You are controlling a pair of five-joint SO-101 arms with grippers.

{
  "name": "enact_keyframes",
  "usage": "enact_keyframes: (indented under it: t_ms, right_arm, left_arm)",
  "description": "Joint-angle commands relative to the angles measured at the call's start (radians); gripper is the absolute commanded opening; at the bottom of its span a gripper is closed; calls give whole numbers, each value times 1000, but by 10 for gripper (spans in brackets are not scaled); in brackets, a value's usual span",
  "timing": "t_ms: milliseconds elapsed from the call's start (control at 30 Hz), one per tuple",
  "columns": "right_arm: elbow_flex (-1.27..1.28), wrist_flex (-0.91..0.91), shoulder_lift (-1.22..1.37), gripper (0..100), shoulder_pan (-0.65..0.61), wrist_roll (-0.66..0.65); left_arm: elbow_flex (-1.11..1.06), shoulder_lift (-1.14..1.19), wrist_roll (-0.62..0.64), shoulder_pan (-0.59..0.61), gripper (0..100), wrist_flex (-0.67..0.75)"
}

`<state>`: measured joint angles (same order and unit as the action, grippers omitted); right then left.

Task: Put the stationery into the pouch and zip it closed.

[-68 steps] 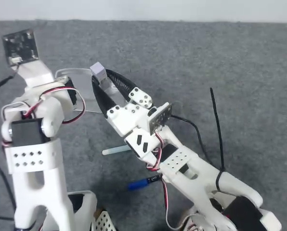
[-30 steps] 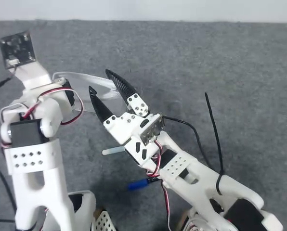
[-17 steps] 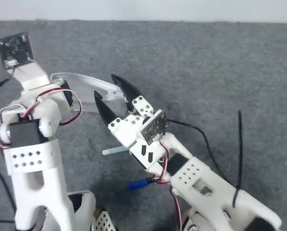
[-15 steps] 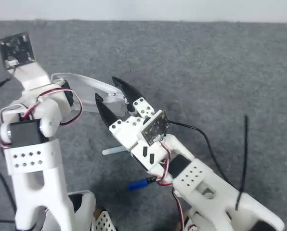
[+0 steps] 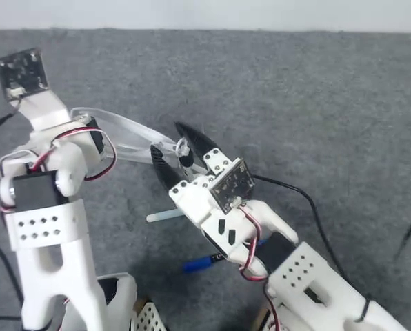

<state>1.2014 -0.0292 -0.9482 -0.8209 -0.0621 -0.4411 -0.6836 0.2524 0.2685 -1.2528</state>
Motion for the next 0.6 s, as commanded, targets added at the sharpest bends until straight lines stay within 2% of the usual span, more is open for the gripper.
enact_keyframes:
  t_ms: [0,200,400,567]
  right_arm:
    - [21,114,-62,179,10,-17]
    - [11,242,-183,177,8,57]
    - [-48,427,-257,177,8,68]
    - [-60,470,-263,177,4,69]
  left_arm:
    - [-8,9,15,0,11,18]
    - [-8,9,15,32,11,18]
    - [-8,9,15,32,11,18]
    - [-8,9,35,34,11,18]
